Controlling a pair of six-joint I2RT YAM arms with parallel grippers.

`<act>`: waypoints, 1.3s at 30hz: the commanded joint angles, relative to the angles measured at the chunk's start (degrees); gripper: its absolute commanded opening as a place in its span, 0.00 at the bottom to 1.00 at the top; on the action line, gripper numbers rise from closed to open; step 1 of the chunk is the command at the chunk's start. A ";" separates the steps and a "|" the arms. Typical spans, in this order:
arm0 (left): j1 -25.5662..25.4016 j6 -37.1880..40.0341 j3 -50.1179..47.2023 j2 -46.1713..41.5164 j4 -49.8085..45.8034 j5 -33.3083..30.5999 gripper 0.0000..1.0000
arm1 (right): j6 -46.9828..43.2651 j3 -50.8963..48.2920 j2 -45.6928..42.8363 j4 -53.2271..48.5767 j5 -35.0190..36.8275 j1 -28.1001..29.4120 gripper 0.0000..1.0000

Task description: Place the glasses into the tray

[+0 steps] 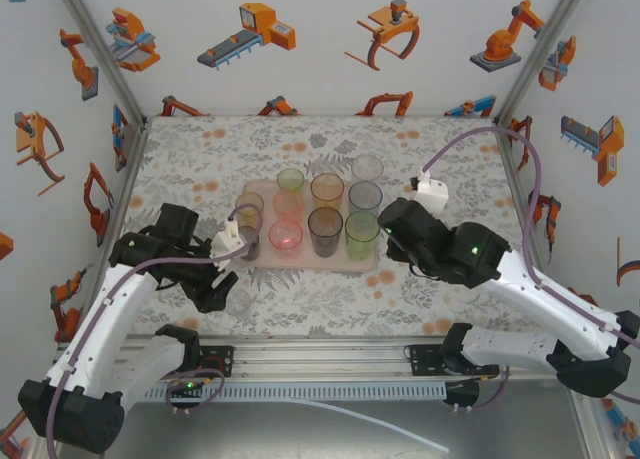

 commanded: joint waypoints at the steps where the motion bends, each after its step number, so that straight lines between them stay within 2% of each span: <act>1: -1.02 -1.60 -1.43 0.49 4.90 -0.94 0.66 | -0.61 1.53 -1.08 0.31 0.05 -0.41 0.18; 17: -5.20 -3.21 -6.30 5.45 13.10 -3.38 0.63 | 2.74 -5.24 -8.55 -0.06 1.93 -0.86 0.18; 39: -7.82 -5.57 -9.70 7.70 18.59 -5.68 0.57 | 1.36 -5.54 -7.69 1.13 1.86 -3.05 0.18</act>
